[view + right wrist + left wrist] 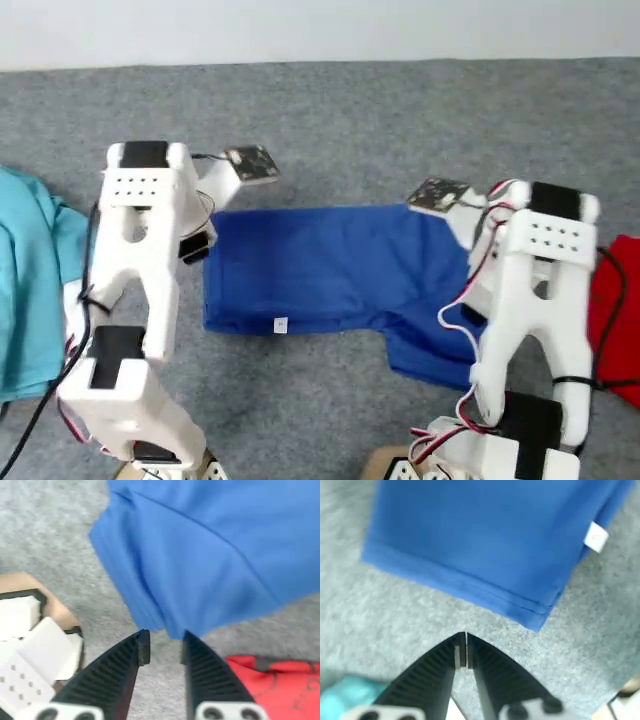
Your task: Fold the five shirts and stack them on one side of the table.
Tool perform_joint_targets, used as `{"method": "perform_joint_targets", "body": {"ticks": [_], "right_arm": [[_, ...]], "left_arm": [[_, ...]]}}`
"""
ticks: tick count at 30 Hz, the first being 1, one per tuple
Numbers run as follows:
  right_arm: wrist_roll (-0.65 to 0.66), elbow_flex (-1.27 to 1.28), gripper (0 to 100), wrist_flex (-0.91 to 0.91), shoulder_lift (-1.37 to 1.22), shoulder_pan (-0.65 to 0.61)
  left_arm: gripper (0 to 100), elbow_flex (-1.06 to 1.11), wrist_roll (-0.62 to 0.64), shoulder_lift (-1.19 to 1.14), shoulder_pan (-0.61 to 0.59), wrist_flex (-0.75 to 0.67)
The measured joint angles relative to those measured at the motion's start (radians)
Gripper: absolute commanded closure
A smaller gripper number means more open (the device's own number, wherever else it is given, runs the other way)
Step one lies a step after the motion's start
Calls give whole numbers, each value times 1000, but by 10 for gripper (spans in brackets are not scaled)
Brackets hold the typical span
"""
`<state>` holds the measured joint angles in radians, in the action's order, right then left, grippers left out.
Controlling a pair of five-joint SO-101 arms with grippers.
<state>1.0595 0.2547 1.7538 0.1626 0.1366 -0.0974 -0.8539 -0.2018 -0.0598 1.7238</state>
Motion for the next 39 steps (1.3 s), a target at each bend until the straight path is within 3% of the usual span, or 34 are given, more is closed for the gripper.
{"method": "perform_joint_targets", "body": {"ticks": [8,15,19,27,34,39], "right_arm": [[-104,135,919,-6,0,-224],[-140,221,866,-97,0,-310],[-140,282,868,-184,0,-311],[-140,354,976,-324,0,-318],[-140,358,982,-376,-3,-319],[-140,358,985,-420,-91,-319]], "left_arm": [[997,0,316,155,0,0],[997,0,532,186,0,-11],[997,0,580,186,0,-11],[997,0,629,186,41,-11],[997,0,637,186,157,-11],[997,0,637,186,167,-11]]}}
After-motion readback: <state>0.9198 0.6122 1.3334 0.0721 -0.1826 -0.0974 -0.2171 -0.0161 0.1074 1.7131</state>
